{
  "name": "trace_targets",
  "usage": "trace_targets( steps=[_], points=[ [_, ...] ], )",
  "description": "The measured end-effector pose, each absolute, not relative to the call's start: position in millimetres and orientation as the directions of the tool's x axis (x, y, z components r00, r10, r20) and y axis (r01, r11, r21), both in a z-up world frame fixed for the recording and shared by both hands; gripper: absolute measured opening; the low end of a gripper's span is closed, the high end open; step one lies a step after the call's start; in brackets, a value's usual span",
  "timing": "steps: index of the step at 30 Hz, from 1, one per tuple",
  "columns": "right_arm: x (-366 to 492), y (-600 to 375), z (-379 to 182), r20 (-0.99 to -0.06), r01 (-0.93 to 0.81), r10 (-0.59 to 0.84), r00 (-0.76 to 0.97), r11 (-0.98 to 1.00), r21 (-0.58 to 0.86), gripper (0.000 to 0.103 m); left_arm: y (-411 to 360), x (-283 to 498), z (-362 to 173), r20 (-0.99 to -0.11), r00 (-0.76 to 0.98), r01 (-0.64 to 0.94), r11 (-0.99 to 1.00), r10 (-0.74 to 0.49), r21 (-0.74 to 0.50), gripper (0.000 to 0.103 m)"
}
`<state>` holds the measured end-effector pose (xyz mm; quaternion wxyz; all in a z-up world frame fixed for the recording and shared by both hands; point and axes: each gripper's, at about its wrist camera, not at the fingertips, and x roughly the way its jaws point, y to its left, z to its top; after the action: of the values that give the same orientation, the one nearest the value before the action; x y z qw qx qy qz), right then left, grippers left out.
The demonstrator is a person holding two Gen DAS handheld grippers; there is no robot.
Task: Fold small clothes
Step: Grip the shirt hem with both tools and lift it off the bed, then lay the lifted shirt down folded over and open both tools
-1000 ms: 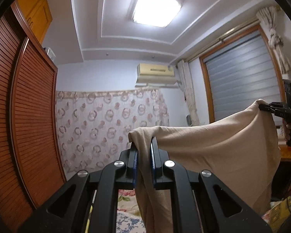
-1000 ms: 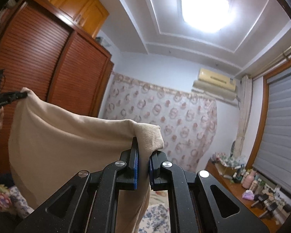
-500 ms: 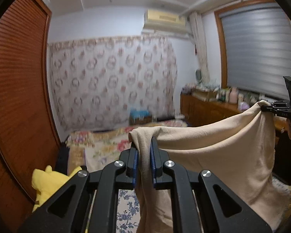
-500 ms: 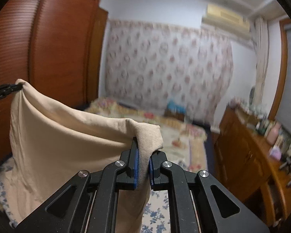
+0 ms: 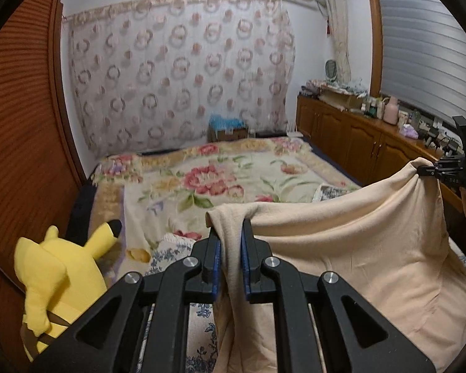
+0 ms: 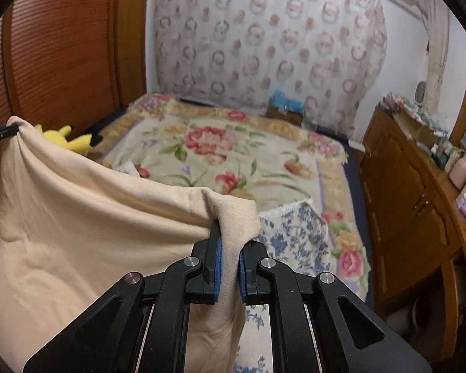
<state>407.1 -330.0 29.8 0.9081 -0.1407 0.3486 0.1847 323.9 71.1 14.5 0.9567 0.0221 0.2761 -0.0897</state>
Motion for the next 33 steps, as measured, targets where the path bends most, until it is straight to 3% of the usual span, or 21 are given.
trace_targets(
  steps=[7, 9, 11, 17, 33],
  points=[
    [428, -322, -1, -0.727, -0.431, 0.222, 0.650, 0.895, -0.112, 0.007, 65, 346, -13, -0.614, 0.772, 0.193, 0.981, -0.164, -0.019, 0.016],
    [431, -320, -7, -0.734, -0.421, 0.203, 0.648, 0.899, -0.123, 0.019, 67, 349, -16, -0.630, 0.759, 0.194, 0.981, -0.166, -0.024, 0.021],
    [430, -319, -9, -0.737, -0.414, 0.181, 0.652, 0.898, -0.146, 0.040, 70, 345, -19, -0.641, 0.744, 0.206, 0.977, -0.190, -0.051, 0.035],
    [399, -329, -19, -0.750, -0.411, 0.211, 0.627, 0.908, -0.088, 0.052, 73, 308, -25, -0.668, 0.710, 0.226, 0.971, -0.222, -0.083, 0.057],
    [292, -362, -50, -0.795, -0.349, 0.243, 0.556, 0.936, 0.043, 0.052, 73, 230, -90, -0.770, 0.615, 0.157, 0.983, -0.170, -0.091, 0.058]
  ],
)
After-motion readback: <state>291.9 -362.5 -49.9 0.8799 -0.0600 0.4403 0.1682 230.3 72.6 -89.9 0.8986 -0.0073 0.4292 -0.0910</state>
